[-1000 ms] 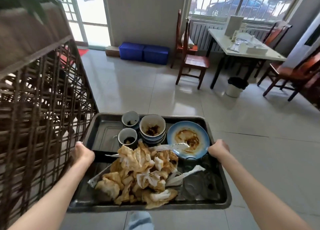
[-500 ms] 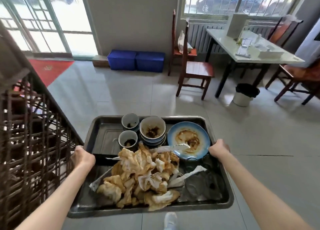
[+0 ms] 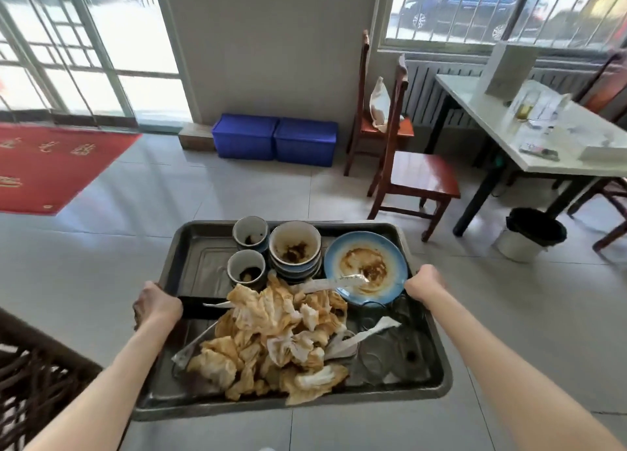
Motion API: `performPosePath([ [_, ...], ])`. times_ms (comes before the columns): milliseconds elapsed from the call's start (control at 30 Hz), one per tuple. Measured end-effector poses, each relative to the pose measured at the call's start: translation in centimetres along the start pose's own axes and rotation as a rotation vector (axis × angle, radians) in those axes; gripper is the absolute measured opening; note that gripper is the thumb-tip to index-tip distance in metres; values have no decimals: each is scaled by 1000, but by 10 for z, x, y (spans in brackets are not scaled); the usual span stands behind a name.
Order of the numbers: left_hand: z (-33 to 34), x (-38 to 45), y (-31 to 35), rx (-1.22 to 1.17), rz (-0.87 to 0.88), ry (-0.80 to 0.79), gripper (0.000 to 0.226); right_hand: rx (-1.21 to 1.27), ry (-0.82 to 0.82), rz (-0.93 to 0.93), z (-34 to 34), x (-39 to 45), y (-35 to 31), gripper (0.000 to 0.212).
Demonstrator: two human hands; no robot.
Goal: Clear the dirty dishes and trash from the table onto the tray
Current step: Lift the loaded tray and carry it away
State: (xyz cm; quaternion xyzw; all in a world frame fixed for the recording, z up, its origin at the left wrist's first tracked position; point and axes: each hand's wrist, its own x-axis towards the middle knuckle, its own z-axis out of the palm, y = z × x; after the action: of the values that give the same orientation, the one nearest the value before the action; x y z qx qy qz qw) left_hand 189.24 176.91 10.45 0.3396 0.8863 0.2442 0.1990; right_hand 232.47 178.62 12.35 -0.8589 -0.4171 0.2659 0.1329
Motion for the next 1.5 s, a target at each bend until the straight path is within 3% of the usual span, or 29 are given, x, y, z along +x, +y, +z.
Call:
performPosePath([
  [467,85,343,256,6,54,-16,43,35,-1,24,44,298,-300,33],
  [633,123,446,348,20,58,-27,37,32,6,53,45,402,-391,25],
  [1100,265,680,602,-15,46,-30,31,-21,18,88,34,725,-592,31],
  [1500,379,865,771,2,34,-80,33,15,15,140,40,943,-736,28],
])
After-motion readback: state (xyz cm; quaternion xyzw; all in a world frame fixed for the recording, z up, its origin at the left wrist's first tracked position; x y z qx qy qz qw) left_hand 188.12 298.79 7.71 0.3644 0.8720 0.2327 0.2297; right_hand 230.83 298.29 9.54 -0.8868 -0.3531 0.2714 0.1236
